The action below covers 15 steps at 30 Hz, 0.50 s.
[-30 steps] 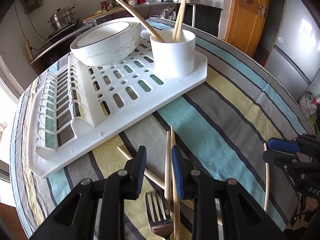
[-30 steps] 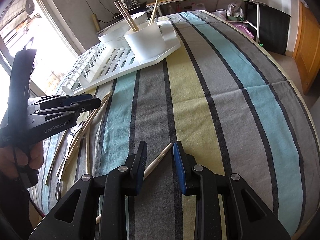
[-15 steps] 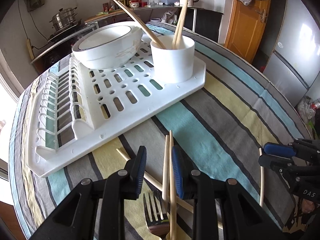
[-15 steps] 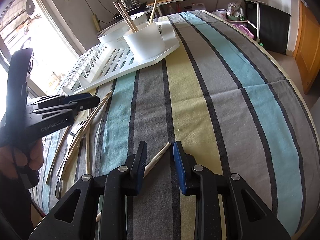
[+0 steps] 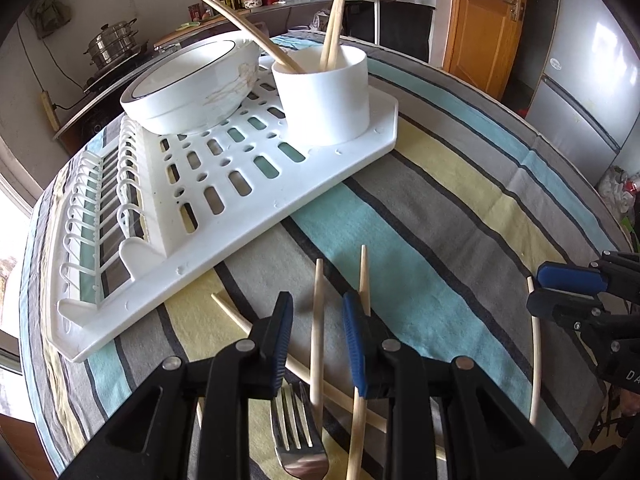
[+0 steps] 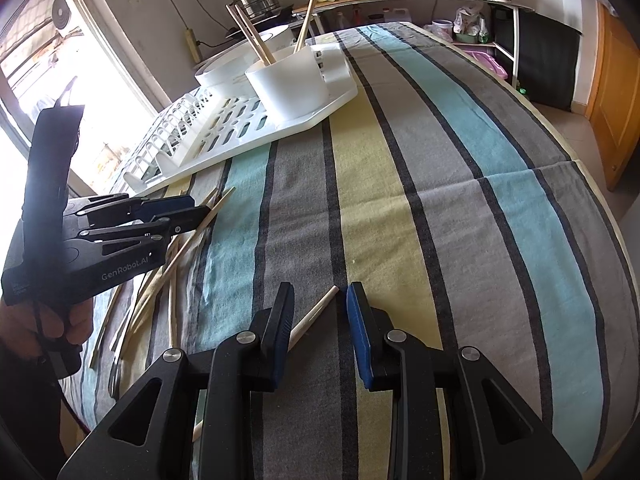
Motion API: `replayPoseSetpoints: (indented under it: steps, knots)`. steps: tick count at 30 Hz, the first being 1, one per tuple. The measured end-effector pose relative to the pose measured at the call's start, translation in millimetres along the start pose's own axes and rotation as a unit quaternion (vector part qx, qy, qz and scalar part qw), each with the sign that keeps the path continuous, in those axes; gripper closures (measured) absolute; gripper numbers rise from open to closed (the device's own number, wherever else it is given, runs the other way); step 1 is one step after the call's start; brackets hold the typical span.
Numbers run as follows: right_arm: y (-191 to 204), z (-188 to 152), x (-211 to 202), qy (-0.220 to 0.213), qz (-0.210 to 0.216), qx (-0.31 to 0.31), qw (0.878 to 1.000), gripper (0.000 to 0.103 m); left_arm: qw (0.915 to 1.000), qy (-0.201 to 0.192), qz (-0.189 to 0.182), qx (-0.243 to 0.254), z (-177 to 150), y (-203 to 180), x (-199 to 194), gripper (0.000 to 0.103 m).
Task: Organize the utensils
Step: 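Lower the left tool onto a chopstick and close it while the right tool lowers to another, then close the right tool on a chopstick while the left tool holds its own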
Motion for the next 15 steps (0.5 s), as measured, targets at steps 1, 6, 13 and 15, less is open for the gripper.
replayPoseSetpoints:
  steps: [1,6,13,15]
  knots:
    - [1,0,0,0.001,-0.004,-0.003,1.000,0.078,1.0000,0.001,0.000,0.006,1,-2,0,0.083]
    - [2,0,3,0.008,-0.025,-0.019,0.999,0.093,0.9993,0.013,0.004,0.034,6,-14,4,0.097]
    - [6,6,3,0.006,-0.021,-0.024,0.999,0.103,0.9998,0.013,-0.003,0.014,11,-7,4,0.097]
    - [6,8,2,0.004,-0.017,-0.023,1.000,0.103,0.9999,0.008,-0.005,0.011,12,-5,1,0.097]
Point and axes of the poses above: each gripper's, at about its wrist camera, not at the fingertips, and x roughly the way its jaws point, y to its left, z to its top, the point moved 7 cm from there along x, roughly the way its jaws point, and after that the axes turned 9 degrees about -y, right-handed, at the moved point
